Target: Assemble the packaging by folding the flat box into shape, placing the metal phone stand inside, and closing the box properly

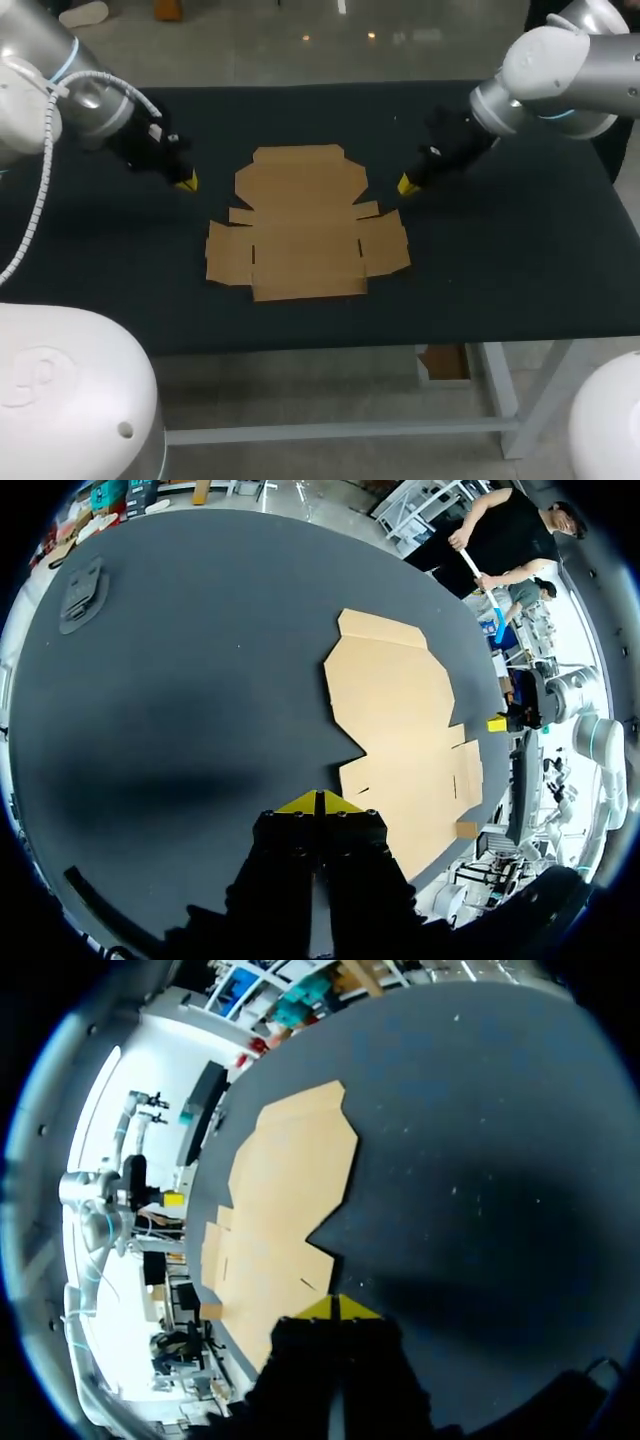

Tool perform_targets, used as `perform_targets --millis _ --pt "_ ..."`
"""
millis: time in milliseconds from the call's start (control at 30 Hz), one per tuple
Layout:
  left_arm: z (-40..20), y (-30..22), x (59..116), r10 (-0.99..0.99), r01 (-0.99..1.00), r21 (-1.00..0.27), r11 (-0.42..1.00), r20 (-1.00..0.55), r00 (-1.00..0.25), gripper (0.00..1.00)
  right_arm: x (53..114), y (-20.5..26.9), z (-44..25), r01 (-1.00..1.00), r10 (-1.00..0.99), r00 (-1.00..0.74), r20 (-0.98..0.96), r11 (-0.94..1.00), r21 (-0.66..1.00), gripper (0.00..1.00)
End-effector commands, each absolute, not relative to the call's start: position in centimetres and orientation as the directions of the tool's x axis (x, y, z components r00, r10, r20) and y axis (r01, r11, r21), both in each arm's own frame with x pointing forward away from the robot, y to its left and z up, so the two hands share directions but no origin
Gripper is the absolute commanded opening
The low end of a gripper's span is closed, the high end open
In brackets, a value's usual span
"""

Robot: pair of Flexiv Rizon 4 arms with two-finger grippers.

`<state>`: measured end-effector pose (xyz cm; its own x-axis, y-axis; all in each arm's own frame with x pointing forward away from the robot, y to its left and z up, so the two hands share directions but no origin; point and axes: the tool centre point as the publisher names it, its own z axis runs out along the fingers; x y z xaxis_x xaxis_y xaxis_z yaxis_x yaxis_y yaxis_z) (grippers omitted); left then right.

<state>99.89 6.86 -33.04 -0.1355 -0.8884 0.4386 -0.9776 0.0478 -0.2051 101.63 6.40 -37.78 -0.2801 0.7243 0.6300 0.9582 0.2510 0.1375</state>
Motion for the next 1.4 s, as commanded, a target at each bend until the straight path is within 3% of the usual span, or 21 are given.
perform_targets --millis 33,1400 --pt "-34.0 6.2 100.4 -0.891 -0.979 -0.199 0.052 0.433 -0.136 0.0 102.4 6.5 -38.5 0.95 0.717 -0.278 0.639 0.305 0.071 0.0" --pt "-38.3 3.4 101.0 -0.856 -0.968 -0.243 0.056 0.487 -0.172 0.0 101.9 8.4 -41.5 0.962 0.705 -0.269 0.656 0.231 0.145 0.0"
